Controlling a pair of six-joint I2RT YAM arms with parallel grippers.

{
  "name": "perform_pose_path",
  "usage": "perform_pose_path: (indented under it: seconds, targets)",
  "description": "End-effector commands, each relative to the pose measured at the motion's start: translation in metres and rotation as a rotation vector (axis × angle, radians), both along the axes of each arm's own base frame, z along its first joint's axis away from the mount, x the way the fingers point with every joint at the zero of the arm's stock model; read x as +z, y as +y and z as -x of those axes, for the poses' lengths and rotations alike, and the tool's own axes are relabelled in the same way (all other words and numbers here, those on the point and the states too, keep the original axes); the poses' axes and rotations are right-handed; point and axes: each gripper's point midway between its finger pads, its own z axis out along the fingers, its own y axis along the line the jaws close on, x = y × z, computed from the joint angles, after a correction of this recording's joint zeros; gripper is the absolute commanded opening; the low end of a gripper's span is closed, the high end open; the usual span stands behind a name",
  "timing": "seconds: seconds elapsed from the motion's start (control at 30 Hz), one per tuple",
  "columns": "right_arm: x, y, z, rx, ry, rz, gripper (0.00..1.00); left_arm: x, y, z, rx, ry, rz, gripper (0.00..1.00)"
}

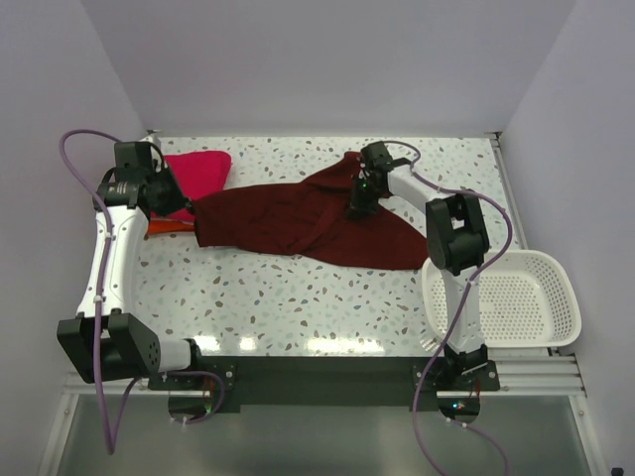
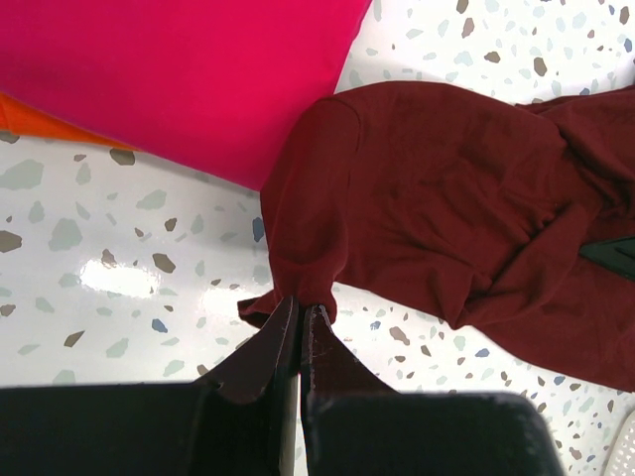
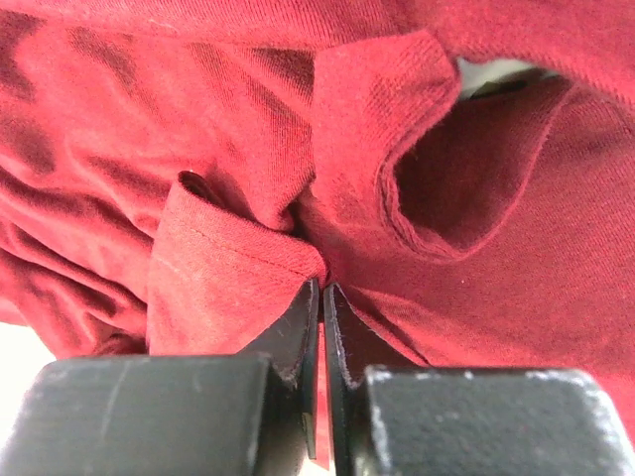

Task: Fold and stack the t-shirts
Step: Flatten the tshirt out

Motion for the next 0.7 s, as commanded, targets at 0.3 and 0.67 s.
perform_pose_path:
  seconds: [0.3,0.67]
  targets:
    - [0.045,-0.006,-0.018,0.028,-0.121,0.051,0.09,0.003,0.003,-0.003,-0.011,-0.028,-0.017,0.0]
    - [0.041,-0.001,-0.025,0.04,-0.12,0.042,0.13,0.002,0.004,-0.006,-0.014,-0.025,-0.019,0.0]
